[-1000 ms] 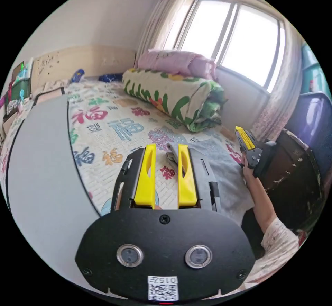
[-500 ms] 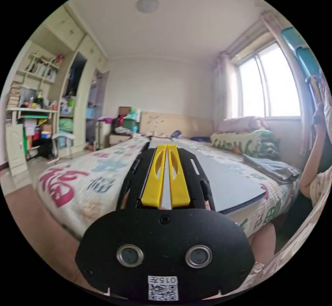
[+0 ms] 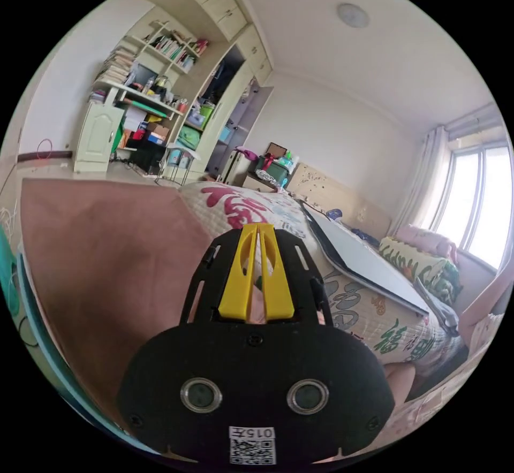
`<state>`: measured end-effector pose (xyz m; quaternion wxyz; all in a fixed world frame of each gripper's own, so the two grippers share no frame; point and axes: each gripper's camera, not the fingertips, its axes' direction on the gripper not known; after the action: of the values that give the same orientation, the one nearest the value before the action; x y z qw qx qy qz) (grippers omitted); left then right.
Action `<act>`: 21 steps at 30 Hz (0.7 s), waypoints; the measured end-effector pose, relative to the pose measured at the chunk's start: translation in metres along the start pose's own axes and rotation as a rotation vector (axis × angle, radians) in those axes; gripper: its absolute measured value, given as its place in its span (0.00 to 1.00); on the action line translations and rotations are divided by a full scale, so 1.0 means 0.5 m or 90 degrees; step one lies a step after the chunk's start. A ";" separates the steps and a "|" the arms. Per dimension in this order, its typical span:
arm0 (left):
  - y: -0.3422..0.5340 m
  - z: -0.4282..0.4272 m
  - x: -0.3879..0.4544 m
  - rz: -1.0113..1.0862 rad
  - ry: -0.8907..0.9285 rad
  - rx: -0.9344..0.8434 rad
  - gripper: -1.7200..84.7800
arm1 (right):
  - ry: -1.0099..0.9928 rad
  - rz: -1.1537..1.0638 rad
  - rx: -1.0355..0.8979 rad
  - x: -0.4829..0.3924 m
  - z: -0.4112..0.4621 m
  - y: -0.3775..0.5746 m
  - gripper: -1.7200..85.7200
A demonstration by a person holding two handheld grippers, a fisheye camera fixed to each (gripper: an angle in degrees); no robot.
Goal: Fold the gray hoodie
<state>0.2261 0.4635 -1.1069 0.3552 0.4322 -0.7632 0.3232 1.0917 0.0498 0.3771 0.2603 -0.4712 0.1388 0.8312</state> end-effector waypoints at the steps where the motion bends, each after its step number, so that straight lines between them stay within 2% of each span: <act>1: -0.012 -0.022 -0.022 -0.015 -0.003 0.004 0.02 | -0.005 0.001 -0.014 -0.013 -0.009 0.004 0.01; 4: -0.040 -0.076 -0.062 -0.042 -0.044 0.001 0.03 | -0.041 0.020 -0.054 -0.030 -0.039 0.023 0.01; 6: -0.060 -0.108 -0.082 -0.062 -0.077 -0.009 0.08 | -0.061 0.034 -0.071 -0.036 -0.067 0.027 0.01; 14: -0.145 -0.271 -0.135 -0.117 -0.219 0.002 0.16 | -0.121 0.013 -0.039 -0.045 -0.256 0.040 0.01; 18: -0.164 -0.312 -0.149 -0.156 -0.208 0.000 0.16 | -0.122 -0.025 -0.026 -0.048 -0.332 0.063 0.01; 21: -0.167 -0.372 -0.115 -0.165 -0.235 0.073 0.16 | -0.100 -0.044 -0.045 -0.043 -0.381 0.092 0.01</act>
<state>0.3708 0.6024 -1.0385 0.2230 0.5981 -0.7336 0.2332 1.2103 -0.0857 0.2963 0.2822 -0.4176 0.0724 0.8607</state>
